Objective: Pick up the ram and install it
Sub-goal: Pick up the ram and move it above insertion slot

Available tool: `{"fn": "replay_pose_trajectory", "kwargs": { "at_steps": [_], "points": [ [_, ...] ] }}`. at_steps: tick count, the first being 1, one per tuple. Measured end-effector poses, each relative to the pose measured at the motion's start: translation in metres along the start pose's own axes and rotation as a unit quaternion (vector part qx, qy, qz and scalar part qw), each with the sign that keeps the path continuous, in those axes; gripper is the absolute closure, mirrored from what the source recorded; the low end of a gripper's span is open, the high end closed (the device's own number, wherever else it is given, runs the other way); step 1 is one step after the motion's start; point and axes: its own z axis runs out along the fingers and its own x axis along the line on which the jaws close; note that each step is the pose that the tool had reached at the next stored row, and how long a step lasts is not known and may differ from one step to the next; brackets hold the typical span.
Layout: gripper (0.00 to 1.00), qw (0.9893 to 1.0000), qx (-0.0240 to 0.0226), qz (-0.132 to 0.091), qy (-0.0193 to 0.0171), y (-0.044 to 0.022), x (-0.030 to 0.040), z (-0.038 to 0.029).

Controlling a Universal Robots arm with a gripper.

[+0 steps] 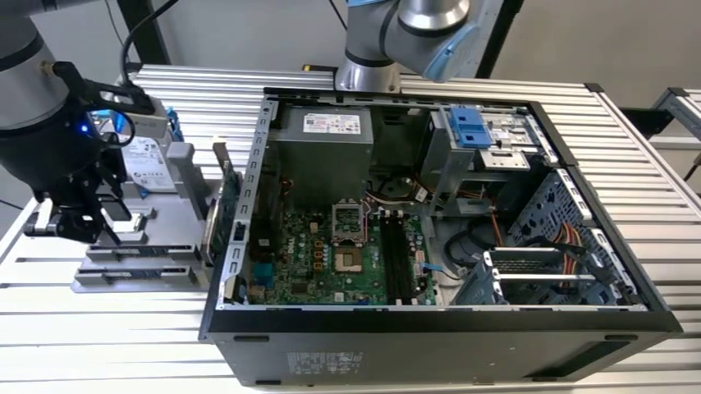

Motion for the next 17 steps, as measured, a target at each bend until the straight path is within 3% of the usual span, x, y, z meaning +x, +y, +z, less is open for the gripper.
{"fn": "replay_pose_trajectory", "kwargs": {
  "at_steps": [4,17],
  "points": [
    [0.0,1.0,0.0,-0.001,0.0,0.0001,0.0001,0.0036],
    [0.0,1.0,0.0,-0.001,0.0,0.0005,0.0007,0.0066]
  ]
}}
